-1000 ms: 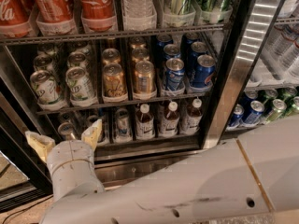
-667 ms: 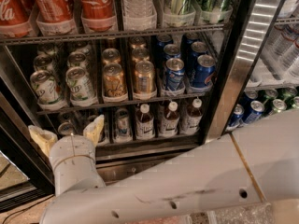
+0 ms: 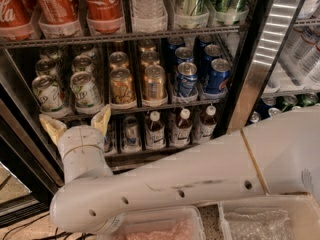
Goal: Pick 7up can from middle shelf of fridge
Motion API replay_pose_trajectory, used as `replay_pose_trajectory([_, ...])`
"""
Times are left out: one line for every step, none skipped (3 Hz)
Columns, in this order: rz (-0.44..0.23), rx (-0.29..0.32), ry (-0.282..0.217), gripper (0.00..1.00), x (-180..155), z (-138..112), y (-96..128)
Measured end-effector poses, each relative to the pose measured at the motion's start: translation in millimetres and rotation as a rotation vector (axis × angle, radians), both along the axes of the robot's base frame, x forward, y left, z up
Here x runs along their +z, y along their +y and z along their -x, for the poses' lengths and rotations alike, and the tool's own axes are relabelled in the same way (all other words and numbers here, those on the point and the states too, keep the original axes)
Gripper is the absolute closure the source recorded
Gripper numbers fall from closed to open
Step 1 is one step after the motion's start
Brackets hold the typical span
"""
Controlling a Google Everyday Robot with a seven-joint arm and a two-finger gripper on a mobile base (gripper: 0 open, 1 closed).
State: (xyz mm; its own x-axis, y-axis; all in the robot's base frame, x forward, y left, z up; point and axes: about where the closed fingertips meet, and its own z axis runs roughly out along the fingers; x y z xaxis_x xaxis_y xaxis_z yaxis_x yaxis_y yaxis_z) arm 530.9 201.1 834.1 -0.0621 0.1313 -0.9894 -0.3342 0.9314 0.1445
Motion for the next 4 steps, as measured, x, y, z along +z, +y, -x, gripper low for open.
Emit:
replay_pose_trajectory([0.027,-0.007,-0.015,0.13,1,-15,-1])
replay_pose_trajectory([0.042,-0.018,-0.023,0.26,0,-20,-3])
replay_pose_trajectory([0.044,-0.036,-0.025,0.33,-3,-22,-6])
replay_pose_trajectory([0.045,-0.04,-0.028,0.37,-5,-28,-4])
